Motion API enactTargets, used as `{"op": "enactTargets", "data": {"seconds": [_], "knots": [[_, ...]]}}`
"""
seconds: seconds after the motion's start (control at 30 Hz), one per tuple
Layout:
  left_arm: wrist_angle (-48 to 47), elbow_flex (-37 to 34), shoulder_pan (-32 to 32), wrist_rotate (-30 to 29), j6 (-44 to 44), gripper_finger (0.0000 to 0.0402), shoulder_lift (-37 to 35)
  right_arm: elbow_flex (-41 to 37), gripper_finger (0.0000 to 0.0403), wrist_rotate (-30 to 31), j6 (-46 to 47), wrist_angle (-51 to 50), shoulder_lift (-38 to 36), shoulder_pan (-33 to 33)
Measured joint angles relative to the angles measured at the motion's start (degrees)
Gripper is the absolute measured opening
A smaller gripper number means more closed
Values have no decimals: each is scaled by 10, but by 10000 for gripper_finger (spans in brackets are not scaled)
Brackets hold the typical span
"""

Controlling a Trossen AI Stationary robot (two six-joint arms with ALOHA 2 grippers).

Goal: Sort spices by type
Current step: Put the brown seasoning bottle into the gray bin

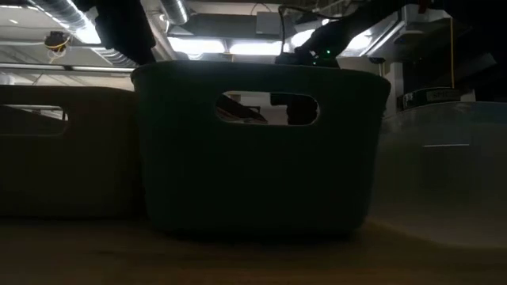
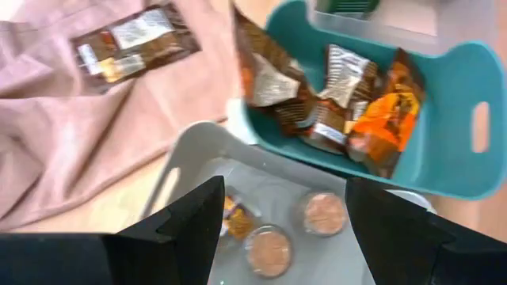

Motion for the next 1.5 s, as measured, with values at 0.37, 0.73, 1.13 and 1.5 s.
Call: {"op": "enactTargets", "data": {"seconds": [0.37,0.73,1.13,1.5], "knots": [[-33,-22,6,-1,10,246,-22,-58,234,40,2,98,0,23],[-33,-22,6,-1,26,246,-22,-63,234,60,26,105,9,21],[-32,-22,5,0,25,246,-22,-62,234,50,35,111,57,21],[-35,-22,5,1,29,246,-25,-58,192,48,45,124,60,24]]}}
